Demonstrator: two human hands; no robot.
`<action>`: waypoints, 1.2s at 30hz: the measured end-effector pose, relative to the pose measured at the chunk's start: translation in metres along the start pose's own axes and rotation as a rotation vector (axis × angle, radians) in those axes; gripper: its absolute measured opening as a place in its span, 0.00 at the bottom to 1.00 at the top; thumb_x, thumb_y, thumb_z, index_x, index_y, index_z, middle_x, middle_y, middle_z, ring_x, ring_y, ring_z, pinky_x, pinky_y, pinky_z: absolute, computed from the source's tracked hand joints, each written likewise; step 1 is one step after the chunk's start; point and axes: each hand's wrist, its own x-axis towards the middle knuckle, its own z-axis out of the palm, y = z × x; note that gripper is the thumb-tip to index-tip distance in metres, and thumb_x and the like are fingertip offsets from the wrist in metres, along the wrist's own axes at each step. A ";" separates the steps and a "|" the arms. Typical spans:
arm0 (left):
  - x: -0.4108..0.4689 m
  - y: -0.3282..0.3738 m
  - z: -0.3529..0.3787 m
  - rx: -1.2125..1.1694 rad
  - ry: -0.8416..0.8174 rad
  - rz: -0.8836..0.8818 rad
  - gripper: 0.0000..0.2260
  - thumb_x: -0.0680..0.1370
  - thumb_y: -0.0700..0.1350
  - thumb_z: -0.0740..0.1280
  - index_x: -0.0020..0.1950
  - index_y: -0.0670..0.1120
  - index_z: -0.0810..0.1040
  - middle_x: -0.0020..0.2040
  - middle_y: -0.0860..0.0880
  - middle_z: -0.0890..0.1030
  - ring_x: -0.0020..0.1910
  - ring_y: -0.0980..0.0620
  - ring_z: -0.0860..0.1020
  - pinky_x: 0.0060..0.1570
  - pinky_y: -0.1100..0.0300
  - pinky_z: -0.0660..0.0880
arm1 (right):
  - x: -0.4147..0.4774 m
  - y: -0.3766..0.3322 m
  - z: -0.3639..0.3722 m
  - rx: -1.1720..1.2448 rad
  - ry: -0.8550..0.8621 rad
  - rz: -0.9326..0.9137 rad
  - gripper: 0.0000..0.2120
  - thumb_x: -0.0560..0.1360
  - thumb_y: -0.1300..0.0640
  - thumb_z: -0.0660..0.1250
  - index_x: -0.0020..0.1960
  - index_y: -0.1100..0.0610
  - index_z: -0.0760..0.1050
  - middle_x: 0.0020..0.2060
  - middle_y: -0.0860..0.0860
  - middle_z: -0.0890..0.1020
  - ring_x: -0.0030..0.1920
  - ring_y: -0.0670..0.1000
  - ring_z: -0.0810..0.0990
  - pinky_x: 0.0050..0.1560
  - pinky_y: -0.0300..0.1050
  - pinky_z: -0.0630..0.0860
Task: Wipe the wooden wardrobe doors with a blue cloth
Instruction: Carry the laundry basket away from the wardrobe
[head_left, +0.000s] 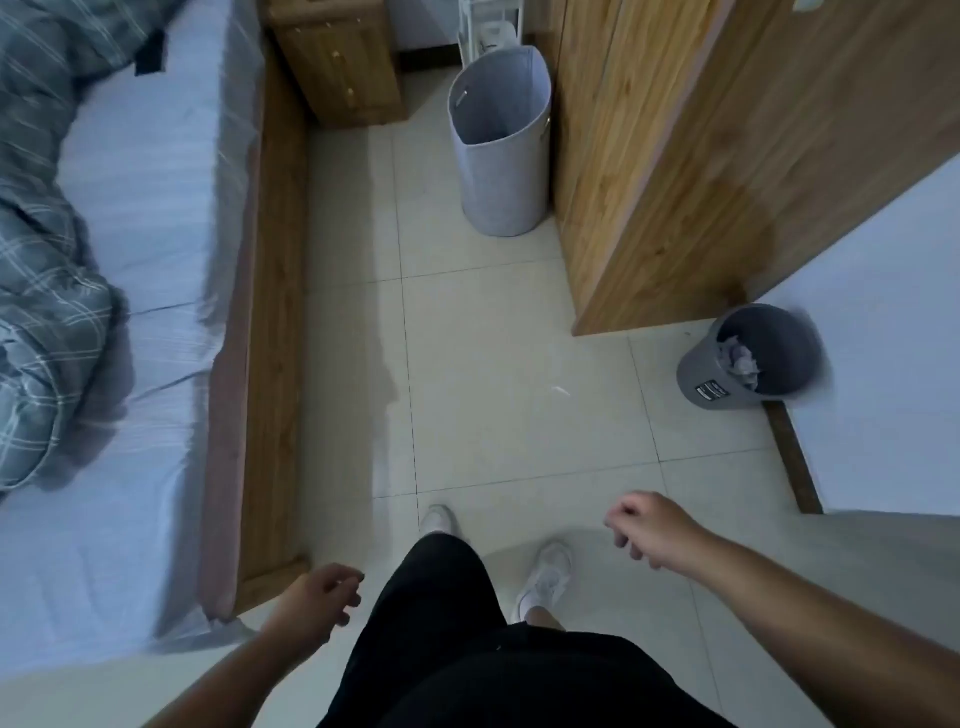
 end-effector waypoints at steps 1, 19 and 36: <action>0.002 -0.007 0.000 -0.044 0.011 -0.015 0.07 0.84 0.43 0.65 0.55 0.48 0.83 0.45 0.46 0.86 0.38 0.49 0.81 0.33 0.61 0.72 | 0.012 -0.012 -0.006 -0.002 0.022 -0.036 0.07 0.77 0.57 0.64 0.46 0.59 0.79 0.37 0.53 0.84 0.31 0.52 0.77 0.28 0.41 0.69; 0.143 0.151 -0.176 0.024 -0.136 0.175 0.08 0.85 0.46 0.62 0.60 0.52 0.80 0.50 0.49 0.85 0.46 0.50 0.83 0.40 0.59 0.77 | 0.071 -0.148 -0.045 0.128 0.148 0.207 0.08 0.79 0.61 0.64 0.46 0.63 0.80 0.36 0.58 0.83 0.30 0.53 0.77 0.28 0.43 0.68; 0.251 0.324 -0.289 0.067 -0.030 0.195 0.08 0.85 0.48 0.63 0.59 0.55 0.81 0.48 0.51 0.86 0.44 0.53 0.84 0.39 0.61 0.78 | 0.221 -0.269 -0.161 -0.001 0.016 0.156 0.08 0.78 0.59 0.63 0.47 0.62 0.79 0.41 0.59 0.85 0.31 0.54 0.77 0.29 0.43 0.70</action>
